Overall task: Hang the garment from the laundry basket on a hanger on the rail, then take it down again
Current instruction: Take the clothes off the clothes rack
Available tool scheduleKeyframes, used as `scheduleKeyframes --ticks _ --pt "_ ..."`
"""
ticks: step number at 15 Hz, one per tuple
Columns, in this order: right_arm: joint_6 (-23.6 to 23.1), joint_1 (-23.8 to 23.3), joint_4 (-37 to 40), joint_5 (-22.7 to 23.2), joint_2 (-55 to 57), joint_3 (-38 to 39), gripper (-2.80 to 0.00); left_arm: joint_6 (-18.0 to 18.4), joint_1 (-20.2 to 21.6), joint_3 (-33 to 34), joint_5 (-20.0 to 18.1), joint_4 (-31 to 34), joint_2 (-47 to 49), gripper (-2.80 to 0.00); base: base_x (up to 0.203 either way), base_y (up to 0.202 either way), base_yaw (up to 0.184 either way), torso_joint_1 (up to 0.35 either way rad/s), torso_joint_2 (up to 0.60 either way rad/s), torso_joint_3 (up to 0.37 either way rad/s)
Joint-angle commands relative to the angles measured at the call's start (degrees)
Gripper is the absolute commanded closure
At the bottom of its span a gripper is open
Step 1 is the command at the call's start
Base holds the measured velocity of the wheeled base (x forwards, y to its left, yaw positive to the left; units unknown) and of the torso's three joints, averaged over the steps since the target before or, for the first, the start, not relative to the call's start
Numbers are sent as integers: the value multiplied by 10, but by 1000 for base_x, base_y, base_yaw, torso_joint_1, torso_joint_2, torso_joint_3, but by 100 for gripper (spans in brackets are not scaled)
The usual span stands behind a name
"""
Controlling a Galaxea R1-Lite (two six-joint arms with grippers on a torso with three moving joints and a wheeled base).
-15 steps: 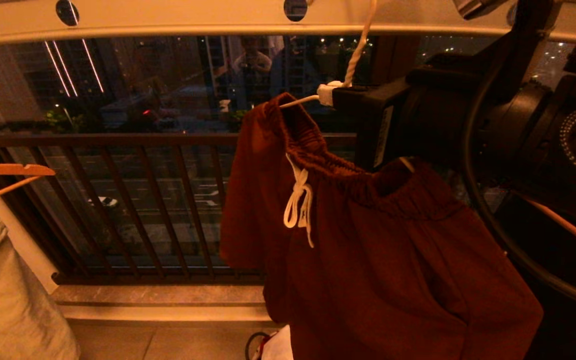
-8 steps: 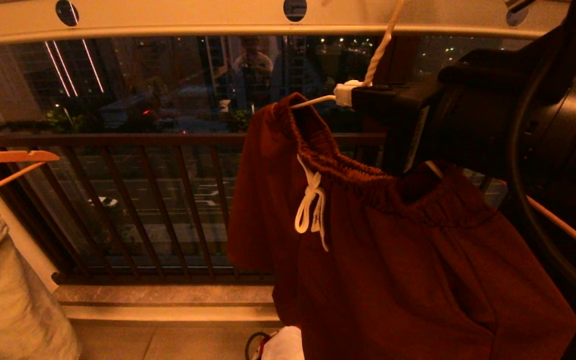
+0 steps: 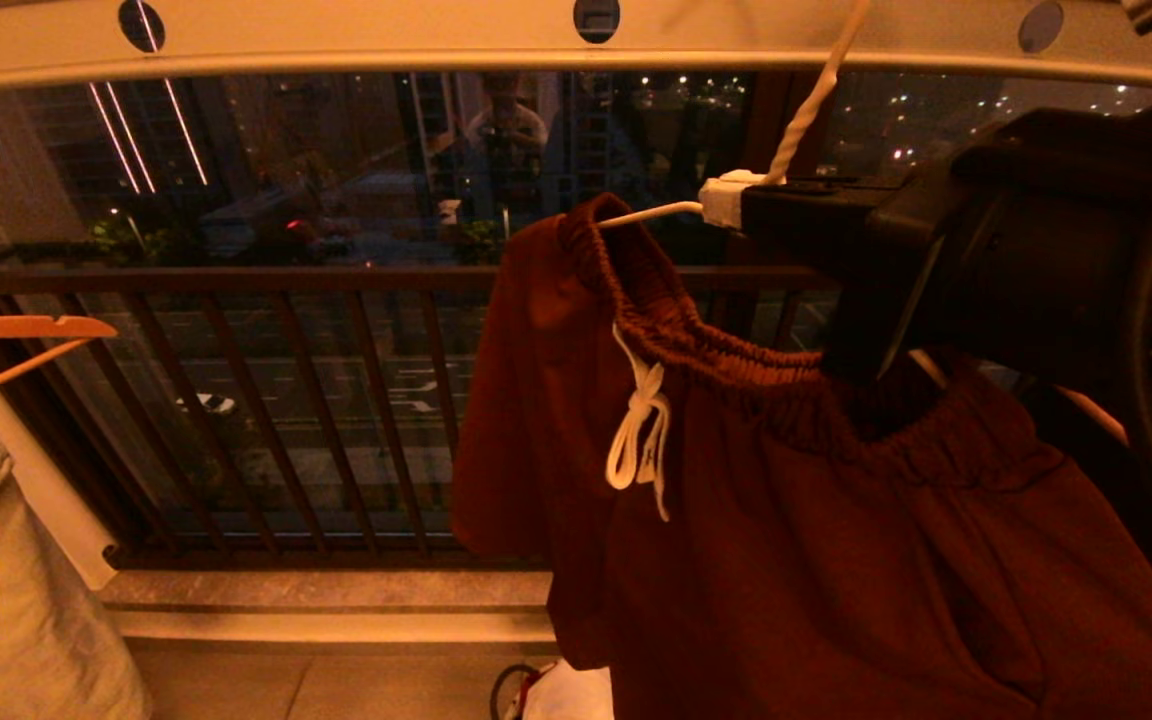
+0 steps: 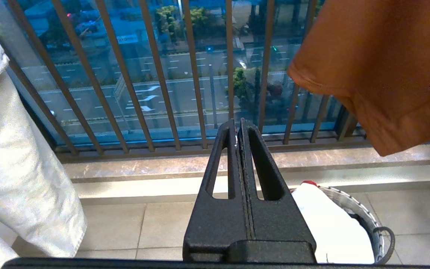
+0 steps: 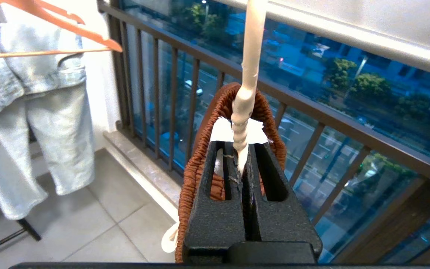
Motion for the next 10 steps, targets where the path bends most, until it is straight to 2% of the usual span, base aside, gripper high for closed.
scheduleKeyframes --ticks 1,6,10 --pt "-1 8 0 0 -7 7 0 0 0 7 0 0 0 0 0 0 0 0 0 0" --pt "5 25 -2 12 0 54 0 -1 0 7 0 -1 0 0 0 0 0 0 0 0" --pt "35 -5 -4 37 7 94 0 1 0 7 0 -2 0 0 0 0 0 0 0 0"
